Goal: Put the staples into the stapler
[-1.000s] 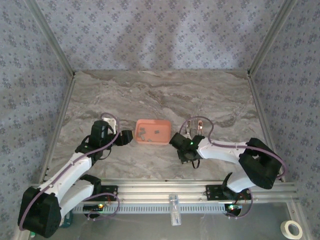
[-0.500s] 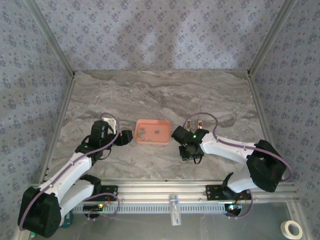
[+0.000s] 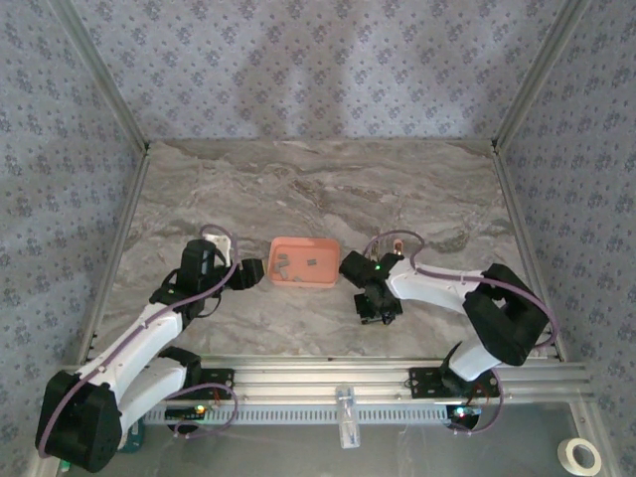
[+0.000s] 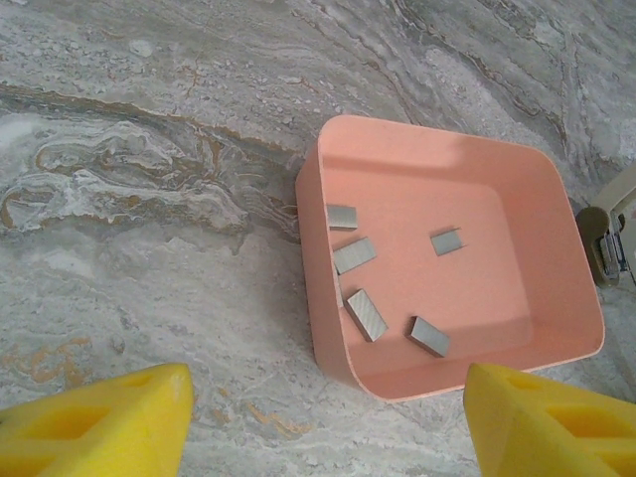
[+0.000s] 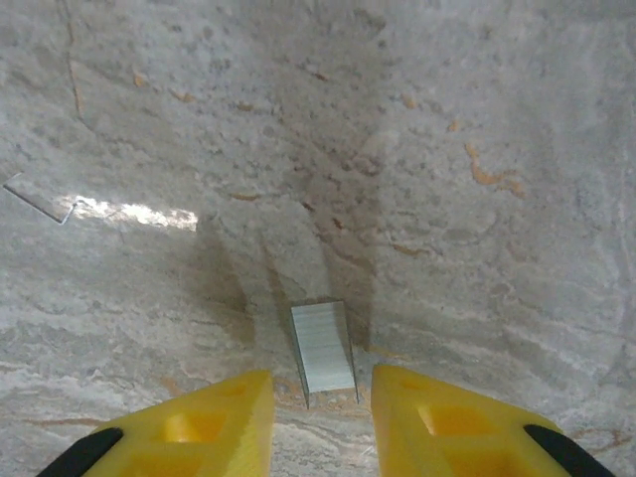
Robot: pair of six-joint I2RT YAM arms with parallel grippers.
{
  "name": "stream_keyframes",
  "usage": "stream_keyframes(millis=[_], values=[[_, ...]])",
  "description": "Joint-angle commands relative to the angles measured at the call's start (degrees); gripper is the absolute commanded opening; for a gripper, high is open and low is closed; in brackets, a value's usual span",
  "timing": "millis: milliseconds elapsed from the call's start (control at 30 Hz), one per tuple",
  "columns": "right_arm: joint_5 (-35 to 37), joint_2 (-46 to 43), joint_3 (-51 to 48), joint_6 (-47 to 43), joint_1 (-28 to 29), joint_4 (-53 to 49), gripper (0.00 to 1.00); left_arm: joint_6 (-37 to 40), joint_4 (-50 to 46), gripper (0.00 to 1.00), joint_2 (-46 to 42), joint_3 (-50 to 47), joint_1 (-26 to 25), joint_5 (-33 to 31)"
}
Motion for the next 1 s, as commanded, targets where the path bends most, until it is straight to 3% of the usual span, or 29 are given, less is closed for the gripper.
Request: stream_keyframes(millis=[0, 333, 500, 733, 967], values=[[0.0, 1.2, 0.9, -0.8, -0.4, 0.1, 0.32, 1.0, 1.9, 0.72, 0.4, -0.5, -0.4, -0.4], [0.6, 2.1, 0.2, -4.1, -1.6, 3.1, 0.26, 1.8, 2.7, 0.71, 0.6, -0.6, -0.4, 0.2], [-0.6, -3.4, -0.7, -8.5, -2.3, 6.0, 0.23, 6.2, 7.6, 0.68, -1.4, -1.8, -2.3, 1.8], [-16.5, -14.7, -3.7, -20.8, -5.4, 15.9, 0.2, 22.0, 15.0, 0.68, -1.7, -1.2, -12.5, 2.0], [-35.0, -22.8, -5.1, -28.8, -10.1, 21.2, 0.19, 37.7, 28.2, 0.65, 0.4, -2.4, -21.5, 3.0]])
